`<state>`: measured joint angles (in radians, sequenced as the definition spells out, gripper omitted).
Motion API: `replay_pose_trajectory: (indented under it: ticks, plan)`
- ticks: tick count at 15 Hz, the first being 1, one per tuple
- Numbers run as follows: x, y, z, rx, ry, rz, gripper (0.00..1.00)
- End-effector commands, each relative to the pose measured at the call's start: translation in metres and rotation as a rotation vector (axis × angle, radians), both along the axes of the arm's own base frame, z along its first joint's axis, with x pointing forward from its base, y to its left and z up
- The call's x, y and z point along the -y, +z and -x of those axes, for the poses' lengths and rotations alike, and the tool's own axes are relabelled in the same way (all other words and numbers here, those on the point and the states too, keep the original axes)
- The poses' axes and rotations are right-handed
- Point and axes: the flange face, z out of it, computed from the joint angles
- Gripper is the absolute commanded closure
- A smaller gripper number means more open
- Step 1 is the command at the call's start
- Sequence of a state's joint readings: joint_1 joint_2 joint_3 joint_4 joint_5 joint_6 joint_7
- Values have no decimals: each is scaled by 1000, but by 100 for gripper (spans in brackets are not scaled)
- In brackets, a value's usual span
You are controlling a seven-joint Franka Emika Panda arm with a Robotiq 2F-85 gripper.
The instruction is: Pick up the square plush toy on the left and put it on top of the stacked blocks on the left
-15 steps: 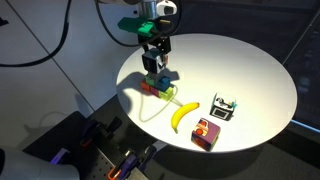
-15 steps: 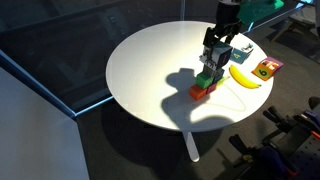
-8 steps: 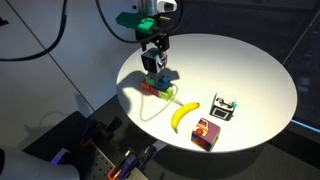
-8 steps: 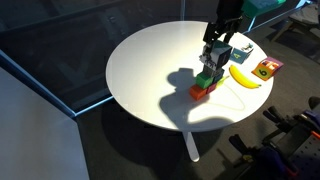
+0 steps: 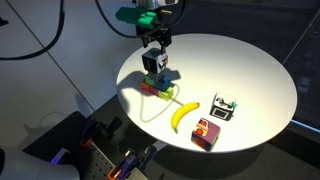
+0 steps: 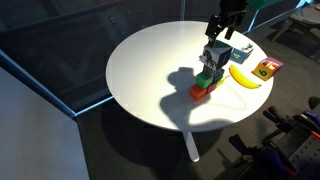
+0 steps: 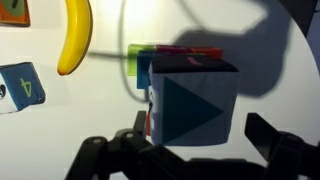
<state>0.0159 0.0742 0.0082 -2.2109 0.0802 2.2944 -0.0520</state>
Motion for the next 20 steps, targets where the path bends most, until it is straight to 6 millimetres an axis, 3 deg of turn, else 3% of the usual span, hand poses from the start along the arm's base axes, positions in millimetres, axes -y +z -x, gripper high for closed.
replay_pose_trajectory:
  ticks: [1, 8, 15, 20]
  plan:
    - [11, 19, 10, 32, 4, 18, 0]
    - [44, 48, 30, 80, 13, 24, 0]
    - [87, 57, 80, 6, 57, 84, 0]
    - [95, 63, 110, -65, 31, 93, 0]
